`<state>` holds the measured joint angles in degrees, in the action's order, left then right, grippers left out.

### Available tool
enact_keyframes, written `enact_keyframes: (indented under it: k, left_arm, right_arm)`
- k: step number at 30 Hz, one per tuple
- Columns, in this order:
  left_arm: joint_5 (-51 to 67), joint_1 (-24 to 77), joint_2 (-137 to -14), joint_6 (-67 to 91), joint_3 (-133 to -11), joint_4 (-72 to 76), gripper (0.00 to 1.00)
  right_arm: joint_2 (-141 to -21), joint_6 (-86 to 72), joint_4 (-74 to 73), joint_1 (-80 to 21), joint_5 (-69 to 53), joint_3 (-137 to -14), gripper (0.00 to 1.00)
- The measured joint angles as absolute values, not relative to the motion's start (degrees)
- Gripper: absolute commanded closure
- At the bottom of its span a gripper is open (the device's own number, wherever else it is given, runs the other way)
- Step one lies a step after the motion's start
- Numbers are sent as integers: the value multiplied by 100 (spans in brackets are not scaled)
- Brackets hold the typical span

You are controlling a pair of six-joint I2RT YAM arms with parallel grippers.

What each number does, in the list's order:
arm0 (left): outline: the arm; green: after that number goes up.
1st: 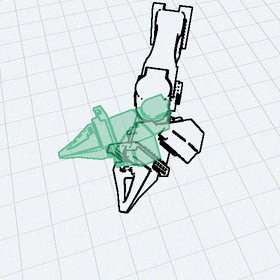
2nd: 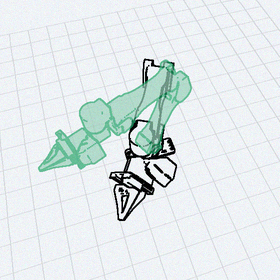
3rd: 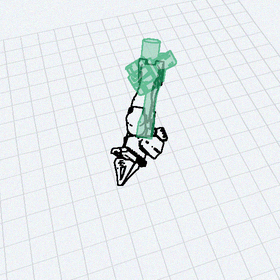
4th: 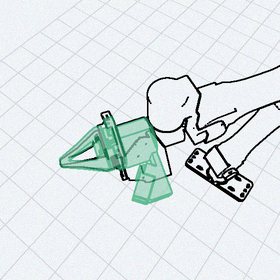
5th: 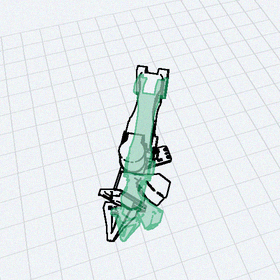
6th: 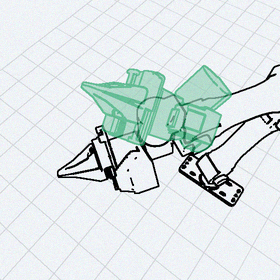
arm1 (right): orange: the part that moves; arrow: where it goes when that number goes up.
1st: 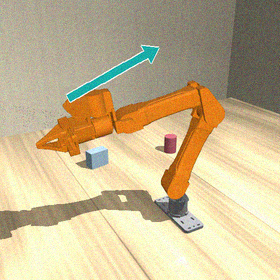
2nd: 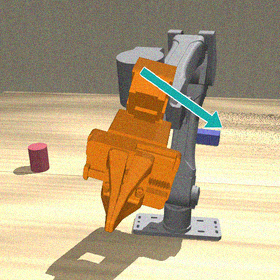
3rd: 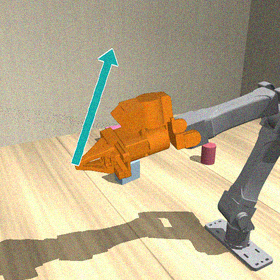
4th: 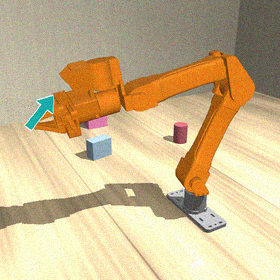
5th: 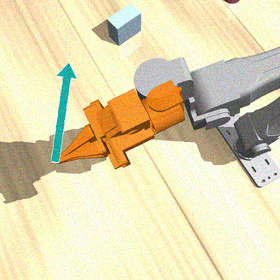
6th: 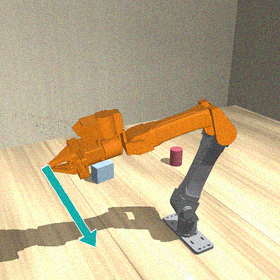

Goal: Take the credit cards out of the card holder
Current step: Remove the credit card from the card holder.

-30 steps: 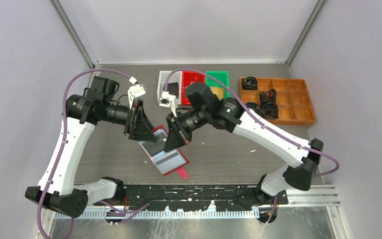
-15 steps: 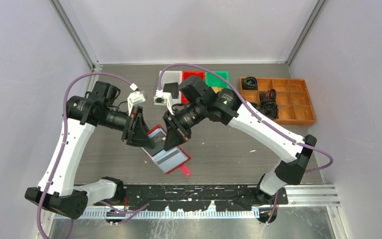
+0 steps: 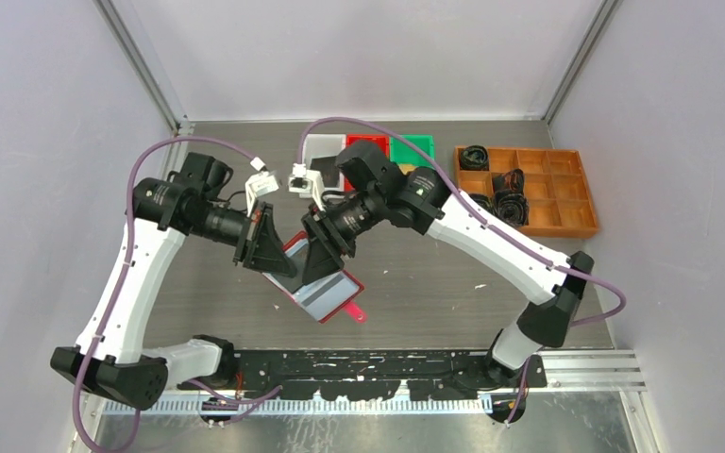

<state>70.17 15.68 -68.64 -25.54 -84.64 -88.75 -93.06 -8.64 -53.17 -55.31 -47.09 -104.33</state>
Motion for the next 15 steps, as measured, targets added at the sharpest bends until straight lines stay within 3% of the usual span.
enact_keyframes:
  k: [4, 7, 9, 10, 11, 12, 14, 15]
  left_arm:
    - [7017, 1474, -6643, -1634, -8193, -7911, 100]
    - [7006, 1229, -6243, -585, -7745, -6781, 100]
    - [6969, 1087, -5957, 78, -7470, -6104, 100]
    - [6960, 1039, -5841, 386, -7376, -5813, 100]
    - [6963, 1020, -5765, 633, -7323, -5581, 94]
    - [6978, 1013, -5714, 821, -7295, -5413, 82]
    - [7037, 998, -5645, 1111, -7240, -5116, 53]
    - [7091, 996, -5638, 1216, -7223, -4991, 47]
  right_arm:
    - [-8665, -2075, -3378, -5172, -4971, -8960, 48]
    - [-7955, -3535, -1035, -4748, -5083, -7225, 50]
    - [-7636, -4449, 338, -4536, -5059, -6326, 59]
    - [-7537, -4875, 996, -4488, -5019, -5966, 69]
    - [-7485, -5135, 1361, -4488, -5015, -5784, 78]
    - [-7443, -5400, 1750, -4493, -5024, -5621, 88]
    - [-7389, -5745, 2235, -4497, -5037, -5505, 97]
    - [-7382, -5870, 2375, -4499, -5052, -5505, 99]
